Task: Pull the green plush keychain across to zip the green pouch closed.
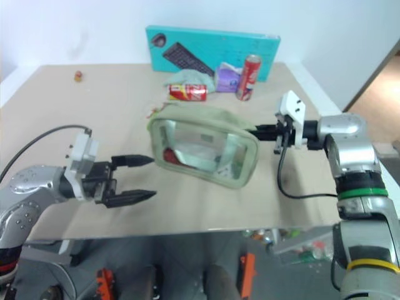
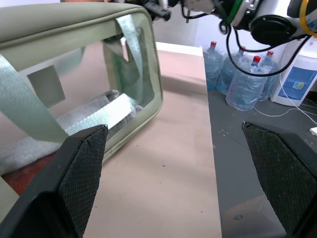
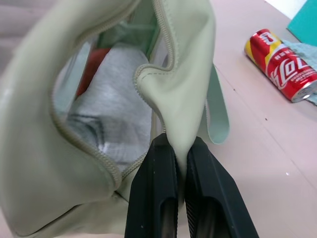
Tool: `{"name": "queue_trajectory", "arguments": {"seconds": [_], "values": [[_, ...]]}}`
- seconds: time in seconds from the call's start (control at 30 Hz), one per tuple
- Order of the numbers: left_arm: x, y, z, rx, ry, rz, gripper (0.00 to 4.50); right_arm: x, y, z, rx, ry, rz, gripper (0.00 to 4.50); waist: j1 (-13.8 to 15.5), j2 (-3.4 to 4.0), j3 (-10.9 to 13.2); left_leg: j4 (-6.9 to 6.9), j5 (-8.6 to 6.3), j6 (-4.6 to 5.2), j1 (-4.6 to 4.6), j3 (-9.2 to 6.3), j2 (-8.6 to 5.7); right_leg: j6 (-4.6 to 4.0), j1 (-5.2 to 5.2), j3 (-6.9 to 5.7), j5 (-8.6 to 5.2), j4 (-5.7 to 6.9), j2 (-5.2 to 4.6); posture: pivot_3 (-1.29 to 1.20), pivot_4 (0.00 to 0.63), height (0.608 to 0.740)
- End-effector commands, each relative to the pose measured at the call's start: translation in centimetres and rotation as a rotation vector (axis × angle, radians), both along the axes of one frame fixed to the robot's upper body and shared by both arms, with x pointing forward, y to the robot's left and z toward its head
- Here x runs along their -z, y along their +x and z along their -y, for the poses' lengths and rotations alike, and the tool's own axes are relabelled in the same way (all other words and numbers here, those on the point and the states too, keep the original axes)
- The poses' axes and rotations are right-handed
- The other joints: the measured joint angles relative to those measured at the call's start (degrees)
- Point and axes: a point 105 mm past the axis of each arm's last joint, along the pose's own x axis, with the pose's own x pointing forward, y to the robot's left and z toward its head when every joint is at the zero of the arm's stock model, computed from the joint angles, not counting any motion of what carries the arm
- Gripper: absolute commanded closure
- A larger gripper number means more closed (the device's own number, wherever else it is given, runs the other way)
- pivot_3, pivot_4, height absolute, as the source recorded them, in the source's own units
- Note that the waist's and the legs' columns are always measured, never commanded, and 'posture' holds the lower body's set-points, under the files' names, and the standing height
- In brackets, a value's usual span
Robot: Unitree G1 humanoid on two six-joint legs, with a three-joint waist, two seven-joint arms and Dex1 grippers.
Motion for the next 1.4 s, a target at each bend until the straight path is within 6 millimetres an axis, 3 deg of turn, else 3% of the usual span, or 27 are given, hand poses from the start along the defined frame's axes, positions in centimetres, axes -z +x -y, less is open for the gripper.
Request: {"name": "queue_trajectory", "arguments": {"seconds": [0.03,0.3,0.43,0.5,0.67,0.8,1.0,1.07,1.33,1.4], "values": [[-0.7,-0.3,0.2,-0.008,-0.012,0.041,0.00,-2.2,0.4,0.2,-0.005,0.032,0.057,4.12,0.04,0.02,0.01,-0.01,0.00,0.00,0.00,-0.01,0.00,-0.01,0.00,-0.01,0.00,0.00,-0.01,0.00,0.150,0.740],[-0.6,-0.3,0.1,-0.001,-0.003,0.038,0.00,-7.3,-1.6,0.7,0.038,0.230,0.139,1.43,0.21,0.19,0.12,0.00,-0.03,-0.05,-0.02,-0.01,-0.02,0.00,0.01,-0.01,0.01,0.01,-0.05,0.00,0.150,0.740],[-0.6,0.0,0.1,0.009,-0.001,0.039,0.00,-8.3,-3.5,1.2,0.092,0.278,0.173,0.04,0.39,0.19,0.12,-0.01,-0.05,-0.08,-0.02,-0.06,-0.01,-0.01,0.03,-0.08,-0.04,0.02,-0.04,0.00,0.150,0.740],[-0.7,0.0,0.3,0.018,-0.003,0.039,0.00,-8.2,-4.4,1.4,0.128,0.301,0.174,0.04,0.40,0.19,0.12,0.01,-0.05,-0.09,-0.01,-0.03,-0.01,0.01,0.03,-0.05,-0.05,0.02,-0.05,0.00,0.150,0.740],[-0.8,0.1,0.7,0.042,-0.003,0.039,0.00,-4.5,-6.6,0.8,0.183,0.318,0.096,0.04,0.76,0.19,0.11,0.04,-0.06,-0.10,-0.02,-0.08,-0.01,0.27,0.08,-0.08,-0.18,0.02,-0.04,0.00,0.150,0.740],[-0.7,0.2,0.7,0.050,0.001,0.039,0.00,-2.3,-6.6,0.0,0.207,0.312,0.077,0.04,0.08,0.22,0.12,0.11,-0.05,-0.10,0.02,0.03,-0.01,0.35,0.06,0.09,-0.09,0.03,-0.02,0.00,0.150,0.740],[-0.7,0.4,0.6,0.044,0.008,0.045,0.00,-0.8,-5.7,0.0,0.222,0.292,0.069,0.04,0.10,0.22,0.12,0.34,-0.05,-0.09,0.01,-0.02,0.02,0.26,0.10,0.13,0.02,0.03,0.09,0.00,0.150,0.740],[-0.6,0.4,0.5,0.038,0.012,0.045,0.00,-0.9,-5.5,-0.2,0.213,0.307,0.071,0.44,0.12,0.22,0.12,0.36,-0.05,-0.09,-0.01,-0.01,0.02,0.26,0.10,0.14,0.02,0.03,0.08,0.00,0.150,0.740],[-0.4,0.3,0.4,0.018,0.015,0.044,0.00,-0.6,-5.5,-1.1,0.168,0.291,0.065,3.33,0.14,0.22,0.12,0.33,-0.07,-0.07,-0.04,-0.02,0.04,0.33,0.07,0.13,0.03,0.03,0.10,0.00,0.150,0.740],[-0.3,0.3,0.3,0.014,0.017,0.041,0.00,-0.8,-5.6,-1.1,0.159,0.285,0.069,3.86,0.14,0.22,0.12,0.34,-0.07,-0.07,-0.03,-0.02,0.04,0.33,0.07,0.13,0.03,0.03,0.10,0.00,0.150,0.740]]}}
